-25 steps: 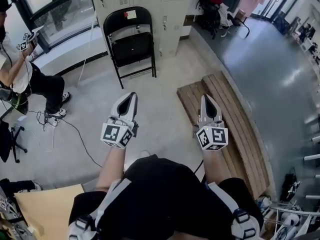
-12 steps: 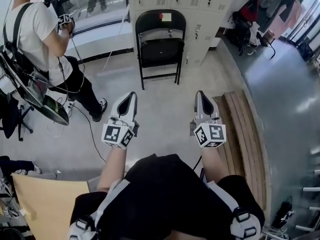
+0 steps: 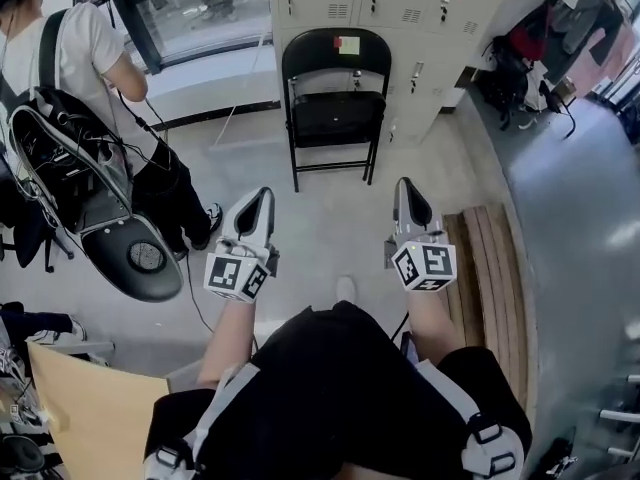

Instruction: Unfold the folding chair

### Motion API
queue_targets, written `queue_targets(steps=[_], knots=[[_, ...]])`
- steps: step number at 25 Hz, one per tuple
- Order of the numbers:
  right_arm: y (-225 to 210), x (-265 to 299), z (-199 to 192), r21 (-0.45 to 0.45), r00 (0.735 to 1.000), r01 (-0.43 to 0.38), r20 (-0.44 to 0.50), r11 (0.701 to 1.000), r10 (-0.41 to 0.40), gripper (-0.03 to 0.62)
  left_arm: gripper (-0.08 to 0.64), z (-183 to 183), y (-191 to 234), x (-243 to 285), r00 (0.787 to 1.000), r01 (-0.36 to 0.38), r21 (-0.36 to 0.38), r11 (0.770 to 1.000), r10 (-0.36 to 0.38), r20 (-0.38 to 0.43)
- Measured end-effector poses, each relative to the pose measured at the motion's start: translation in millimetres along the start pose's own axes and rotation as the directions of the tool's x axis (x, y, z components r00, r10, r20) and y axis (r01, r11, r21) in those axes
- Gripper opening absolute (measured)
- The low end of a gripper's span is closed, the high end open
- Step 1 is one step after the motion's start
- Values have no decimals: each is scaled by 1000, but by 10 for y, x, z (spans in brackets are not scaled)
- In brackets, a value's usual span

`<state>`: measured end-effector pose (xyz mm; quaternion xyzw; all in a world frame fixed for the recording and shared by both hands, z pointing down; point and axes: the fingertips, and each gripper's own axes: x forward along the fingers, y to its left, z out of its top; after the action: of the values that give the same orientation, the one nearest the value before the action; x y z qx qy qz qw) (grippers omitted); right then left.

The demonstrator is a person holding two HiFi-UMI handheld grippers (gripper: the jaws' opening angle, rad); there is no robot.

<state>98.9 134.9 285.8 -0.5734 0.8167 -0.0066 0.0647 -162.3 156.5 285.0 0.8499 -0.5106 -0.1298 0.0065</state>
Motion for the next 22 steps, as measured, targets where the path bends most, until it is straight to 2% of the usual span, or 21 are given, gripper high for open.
queue_targets(steps=[5, 11, 16, 22], knots=[[-385, 457, 72, 14, 999, -38, 18, 999, 38, 5, 3, 38, 60, 457, 998, -59, 9, 998, 59, 19], [-753, 923, -22, 44, 996, -84, 8, 995, 84, 5, 3, -66, 92, 934, 993, -113, 9, 994, 113, 30], [-973, 1153, -101, 77, 992, -123, -20, 989, 125, 5, 3, -177, 72, 1125, 985, -171, 7, 985, 170, 27], [-1086, 1389, -254, 109, 988, -142, -39, 984, 147, 5, 3, -231, 32, 1320, 981, -193, 25, 981, 193, -4]])
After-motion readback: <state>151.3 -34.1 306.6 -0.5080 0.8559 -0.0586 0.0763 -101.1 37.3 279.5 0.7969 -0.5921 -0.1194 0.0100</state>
